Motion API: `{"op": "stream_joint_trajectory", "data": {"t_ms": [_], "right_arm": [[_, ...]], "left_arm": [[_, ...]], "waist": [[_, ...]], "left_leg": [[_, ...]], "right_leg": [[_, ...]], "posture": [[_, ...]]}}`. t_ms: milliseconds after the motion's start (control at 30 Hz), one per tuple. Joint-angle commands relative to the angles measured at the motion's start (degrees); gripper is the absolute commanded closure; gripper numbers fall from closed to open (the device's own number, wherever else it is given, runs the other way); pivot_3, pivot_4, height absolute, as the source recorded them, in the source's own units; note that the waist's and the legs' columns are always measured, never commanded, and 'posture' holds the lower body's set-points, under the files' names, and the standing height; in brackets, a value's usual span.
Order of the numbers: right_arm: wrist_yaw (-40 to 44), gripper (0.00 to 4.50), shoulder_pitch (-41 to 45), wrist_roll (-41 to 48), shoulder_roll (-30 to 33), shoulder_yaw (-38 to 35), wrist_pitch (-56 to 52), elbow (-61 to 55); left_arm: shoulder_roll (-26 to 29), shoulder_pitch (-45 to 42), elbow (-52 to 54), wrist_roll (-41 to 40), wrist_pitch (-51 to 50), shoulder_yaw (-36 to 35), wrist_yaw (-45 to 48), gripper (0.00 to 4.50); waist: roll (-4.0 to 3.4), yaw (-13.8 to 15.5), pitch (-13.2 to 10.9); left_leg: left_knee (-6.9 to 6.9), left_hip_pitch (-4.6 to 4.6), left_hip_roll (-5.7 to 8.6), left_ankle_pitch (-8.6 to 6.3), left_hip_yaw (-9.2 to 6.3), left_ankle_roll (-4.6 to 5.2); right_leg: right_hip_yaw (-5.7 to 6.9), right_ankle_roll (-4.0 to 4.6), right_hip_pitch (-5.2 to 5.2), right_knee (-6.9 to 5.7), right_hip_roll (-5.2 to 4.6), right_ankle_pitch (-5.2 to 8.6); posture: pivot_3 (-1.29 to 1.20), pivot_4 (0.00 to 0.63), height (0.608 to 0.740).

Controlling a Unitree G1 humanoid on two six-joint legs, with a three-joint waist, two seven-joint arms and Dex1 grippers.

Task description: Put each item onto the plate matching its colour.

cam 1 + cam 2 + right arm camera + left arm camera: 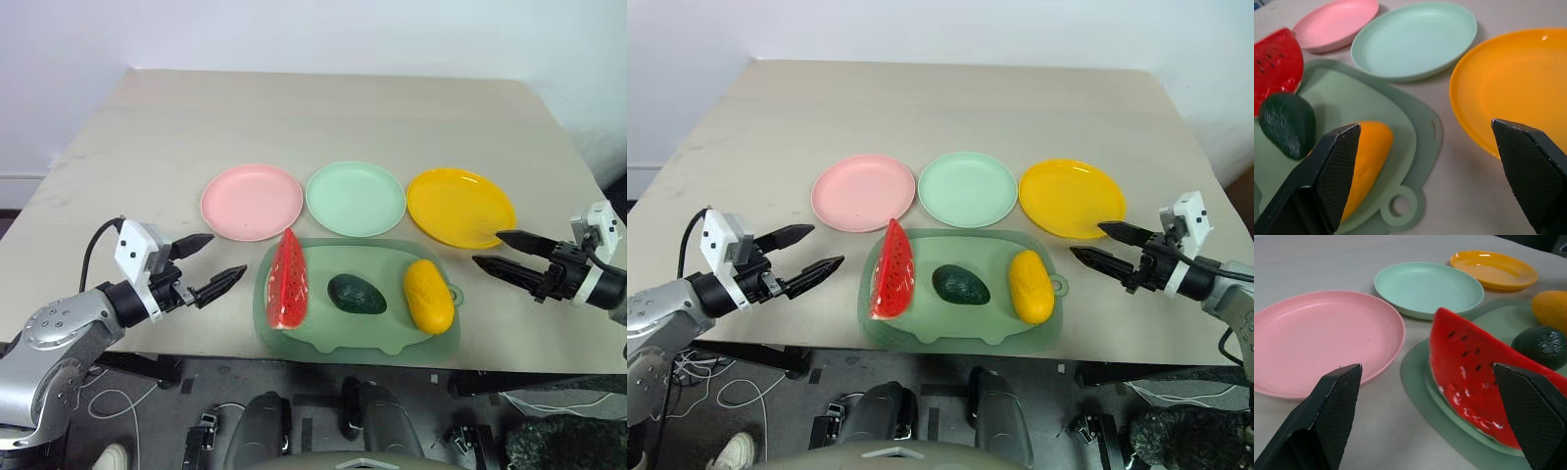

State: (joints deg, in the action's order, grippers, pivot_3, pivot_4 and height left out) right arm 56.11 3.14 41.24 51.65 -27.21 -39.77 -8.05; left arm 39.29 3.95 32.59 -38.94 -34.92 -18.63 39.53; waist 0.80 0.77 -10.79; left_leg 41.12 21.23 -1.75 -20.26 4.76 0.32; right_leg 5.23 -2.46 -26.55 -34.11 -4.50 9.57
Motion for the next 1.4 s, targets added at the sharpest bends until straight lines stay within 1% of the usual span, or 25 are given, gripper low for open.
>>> {"op": "stream_joint_trajectory", "data": {"t_ms": [33,167,300,400,567,667,733,867,967,1033,1100,1133,1233,1400], "right_arm": [[0.3,0.0,2.9,0.3,1.7,-0.1,-0.1,-0.4],[0.7,0.0,5.3,-1.9,1.9,2.3,1.3,2.1],[-0.8,0.0,6.8,-0.2,2.4,0.6,-1.4,0.7],[-1.1,0.0,5.2,0.3,2.4,-0.3,-2.6,-1.9],[-6.3,0.0,0.4,-0.5,2.5,-1.2,-6.3,-10.4],[-9.7,0.0,-1.1,3.0,0.6,-3.4,-9.1,-16.0],[-12.0,0.0,-2.4,4.6,-0.7,-5.0,-10.5,-18.4],[-17.7,0.0,-4.6,8.2,-2.1,-8.7,-15.5,-23.1],[-22.7,0.0,-4.8,11.8,-2.9,-9.3,-19.8,-26.5],[-27.4,0.0,-3.9,14.4,-3.9,-7.7,-22.7,-29.9],[-32.4,0.0,-2.1,14.1,-4.4,-4.7,-24.7,-32.3],[-35.6,0.0,-0.6,15.3,-5.6,-3.9,-26.1,-32.7],[-42.6,0.0,1.9,20.4,-7.8,-3.3,-30.2,-33.8],[-52.8,0.0,3.3,27.5,-8.2,-1.6,-36.5,-34.5]], "left_arm": [[-1.1,0.8,2.9,-0.3,1.1,-0.4,-1.6,0.02],[-2.9,4.0,4.7,0.9,2.1,0.1,-3.2,0.02],[-3.5,5.5,6.6,-0.9,1.1,-0.9,-3.8,0.02],[-2.4,5.7,5.8,-1.0,1.1,-2.1,-2.9,0.02],[1.8,5.1,2.2,-1.2,1.2,-5.4,0.5,0.02],[3.2,5.0,-0.5,-1.2,2.1,-6.7,3.0,0.02],[3.7,3.6,-2.1,-0.3,2.6,-5.4,3.9,0.02],[4.4,0.8,-4.4,0.1,2.6,-3.6,5.7,0.02],[4.5,-0.9,-7.3,1.3,3.6,-2.2,6.7,0.02],[4.4,-1.4,-7.9,1.8,3.7,-1.4,7.1,0.02],[3.9,-1.8,-7.9,2.2,3.7,-0.3,7.0,0.02],[3.6,-1.8,-7.8,2.3,3.7,0.3,6.9,0.02],[3.1,-1.5,-7.2,2.2,3.5,0.8,6.6,0.02],[2.8,-1.5,-6.9,1.9,3.2,1.2,6.2,0.02]], "waist": [[-0.01,-0.1,0.0],[-0.02,0.0,0.0],[-0.01,0.2,0.0],[-0.01,0.1,0.0],[-0.02,0.0,0.0],[-0.03,0.0,0.0],[-0.03,0.0,0.0],[0.01,0.3,0.0],[0.0,0.0,0.0],[0.0,-0.1,0.0],[-0.01,-0.2,0.0],[0.0,-0.1,0.0],[0.0,0.0,0.0],[0.01,0.0,0.0]], "left_leg": [[0.01,0.0,0.0,0.0,0.0,0.0],[-0.02,-0.04,0.0,0.0,0.04,0.0],[0.0,0.01,0.02,0.0,0.02,0.0],[0.02,0.0,0.02,0.0,0.01,0.0],[0.0,0.0,0.01,0.0,0.01,0.0],[0.0,0.01,0.0,0.0,0.02,0.0],[0.0,0.01,-0.01,0.0,0.02,0.0],[0.0,0.04,0.0,-0.01,-0.02,0.0],[0.0,0.03,0.0,-0.01,0.01,0.0],[-0.03,0.02,0.0,-0.01,0.02,0.0],[-0.06,0.01,-0.02,-0.01,0.02,-0.01],[-0.06,0.01,-0.02,-0.01,0.03,-0.01],[-0.06,0.03,-0.02,0.0,0.03,-0.01],[-0.06,0.09,-0.01,-0.01,0.01,0.0]], "right_leg": [[0.0,0.0,0.0,0.0,0.0,0.0],[-0.05,0.01,0.0,0.0,0.01,0.01],[-0.04,0.01,-0.01,0.0,-0.01,0.0],[-0.04,0.16,0.01,0.0,-0.02,0.09],[-0.03,0.15,-0.02,-0.02,0.01,0.1],[-0.03,0.16,-0.03,-0.01,0.01,0.1],[-0.03,0.16,-0.04,0.0,0.0,0.11],[0.01,0.17,-0.02,0.02,-0.02,0.11],[-0.02,0.17,-0.03,0.02,-0.03,0.11],[-0.02,0.17,-0.04,0.01,0.0,0.11],[-0.02,0.17,-0.06,0.01,0.04,0.11],[-0.04,0.17,-0.06,0.0,0.03,0.11],[-0.04,0.17,-0.07,0.01,0.0,0.11],[-0.04,0.18,-0.1,0.03,-0.03,0.11]], "posture": [[0.0,0.15,0.74],[0.0,0.15,0.74],[0.0,0.15,0.74],[0.0,0.15,0.74],[0.0,0.15,0.74],[0.0,0.15,0.74],[0.0,0.15,0.74],[0.0,0.15,0.74],[0.0,0.15,0.74],[0.0,0.15,0.74],[0.0,0.15,0.74],[0.0,0.15,0.74],[0.0,0.15,0.74],[0.0,0.15,0.74]]}}
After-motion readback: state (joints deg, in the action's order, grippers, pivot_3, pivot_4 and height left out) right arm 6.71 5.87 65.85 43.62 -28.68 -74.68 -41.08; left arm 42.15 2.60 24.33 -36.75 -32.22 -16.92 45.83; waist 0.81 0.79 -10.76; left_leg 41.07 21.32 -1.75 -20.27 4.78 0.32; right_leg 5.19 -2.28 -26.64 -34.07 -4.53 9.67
